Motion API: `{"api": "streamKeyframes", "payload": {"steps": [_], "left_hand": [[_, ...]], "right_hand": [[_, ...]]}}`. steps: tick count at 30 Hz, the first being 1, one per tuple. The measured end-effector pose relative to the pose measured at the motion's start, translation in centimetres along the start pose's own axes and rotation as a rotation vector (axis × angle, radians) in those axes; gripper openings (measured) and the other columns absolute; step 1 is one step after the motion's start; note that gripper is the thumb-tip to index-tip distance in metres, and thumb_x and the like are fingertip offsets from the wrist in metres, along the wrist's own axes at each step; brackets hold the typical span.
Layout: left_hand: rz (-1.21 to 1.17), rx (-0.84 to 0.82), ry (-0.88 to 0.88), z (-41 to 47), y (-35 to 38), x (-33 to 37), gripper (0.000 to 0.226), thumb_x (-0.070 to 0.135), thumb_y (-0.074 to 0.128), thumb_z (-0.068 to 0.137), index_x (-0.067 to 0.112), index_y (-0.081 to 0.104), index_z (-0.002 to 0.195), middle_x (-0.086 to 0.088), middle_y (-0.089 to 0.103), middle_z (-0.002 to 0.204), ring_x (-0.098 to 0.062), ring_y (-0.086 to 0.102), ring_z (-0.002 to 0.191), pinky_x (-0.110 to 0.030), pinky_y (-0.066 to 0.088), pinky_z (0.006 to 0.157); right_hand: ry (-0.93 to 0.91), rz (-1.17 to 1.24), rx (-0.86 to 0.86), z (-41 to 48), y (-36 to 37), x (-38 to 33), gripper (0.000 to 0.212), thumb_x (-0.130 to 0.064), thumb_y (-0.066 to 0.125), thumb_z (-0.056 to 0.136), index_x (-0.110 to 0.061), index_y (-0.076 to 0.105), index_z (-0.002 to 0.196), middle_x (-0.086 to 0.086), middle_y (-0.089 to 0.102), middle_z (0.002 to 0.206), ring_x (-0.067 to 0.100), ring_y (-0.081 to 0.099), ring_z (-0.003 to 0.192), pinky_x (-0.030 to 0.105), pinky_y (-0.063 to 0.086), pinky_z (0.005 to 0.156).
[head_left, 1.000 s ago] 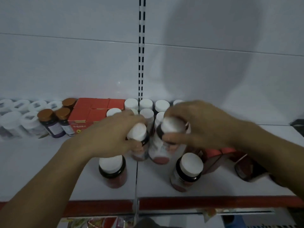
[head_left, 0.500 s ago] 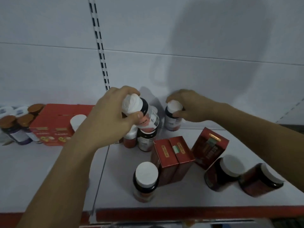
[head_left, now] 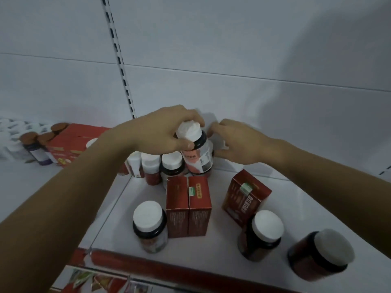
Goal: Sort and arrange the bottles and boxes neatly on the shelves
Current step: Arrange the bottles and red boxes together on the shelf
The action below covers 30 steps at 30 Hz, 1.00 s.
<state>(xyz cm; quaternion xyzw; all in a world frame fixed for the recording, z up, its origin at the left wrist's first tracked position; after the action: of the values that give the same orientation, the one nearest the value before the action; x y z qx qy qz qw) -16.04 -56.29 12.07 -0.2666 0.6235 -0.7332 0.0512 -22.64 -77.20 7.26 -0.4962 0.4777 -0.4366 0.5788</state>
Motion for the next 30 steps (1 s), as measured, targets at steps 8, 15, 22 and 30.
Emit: {"api": "streamKeyframes", "payload": {"steps": [8,15,22,30], "left_hand": [[0.402,-0.358,-0.023,3.0,5.5,0.1,0.055,0.038,0.072,0.087,0.041,0.047,0.137,0.006,0.050,0.124,-0.020,0.052,0.110,-0.038,0.044,0.082],[0.448,-0.280,-0.019,2.9,6.7,-0.1,0.055,0.041,0.074,0.083,0.037,0.050,0.132,0.007,0.055,0.121,-0.018,0.055,0.110,-0.044,0.051,0.087],[0.417,-0.127,-0.173,-0.6,4.1,-2.6,0.074,0.051,0.080,0.074,0.038,0.046,0.137,0.011,0.050,0.123,-0.015,0.051,0.111,-0.040,0.050,0.088],[0.538,-0.025,-0.170,-2.3,6.8,-3.9,0.063,0.034,0.080,0.076,0.030,0.049,0.131,0.005,0.054,0.125,-0.018,0.052,0.107,-0.039,0.048,0.084]], "right_hand": [[-0.005,-0.007,-0.124,-3.7,0.6,2.1,0.034,-0.039,0.062,0.094,-0.031,0.055,0.126,0.002,0.058,0.116,0.015,0.056,0.091,0.041,0.049,0.092],[-0.046,0.014,-0.077,-4.6,0.1,1.6,0.035,-0.035,0.058,0.098,-0.028,0.053,0.132,0.001,0.059,0.119,0.016,0.056,0.096,0.040,0.049,0.093],[-0.167,0.022,-0.011,-3.2,0.5,-2.3,0.044,-0.043,0.063,0.094,-0.026,0.047,0.132,0.002,0.062,0.111,0.021,0.057,0.091,0.043,0.052,0.080],[-0.135,-0.142,-0.068,0.3,2.5,-3.5,0.068,-0.046,0.079,0.078,-0.027,0.045,0.134,0.000,0.059,0.106,0.023,0.060,0.093,0.040,0.052,0.074]]}}
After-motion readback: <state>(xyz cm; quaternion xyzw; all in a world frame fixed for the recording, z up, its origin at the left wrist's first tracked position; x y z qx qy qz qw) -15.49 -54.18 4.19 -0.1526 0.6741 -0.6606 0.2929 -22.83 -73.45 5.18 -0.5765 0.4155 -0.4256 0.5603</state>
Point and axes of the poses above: each hand's wrist, its own z-axis towards the middle knuckle, its own y-axis out of the palm, x = y × z, the point moved 2 cm from there along z, towards the middle knuckle
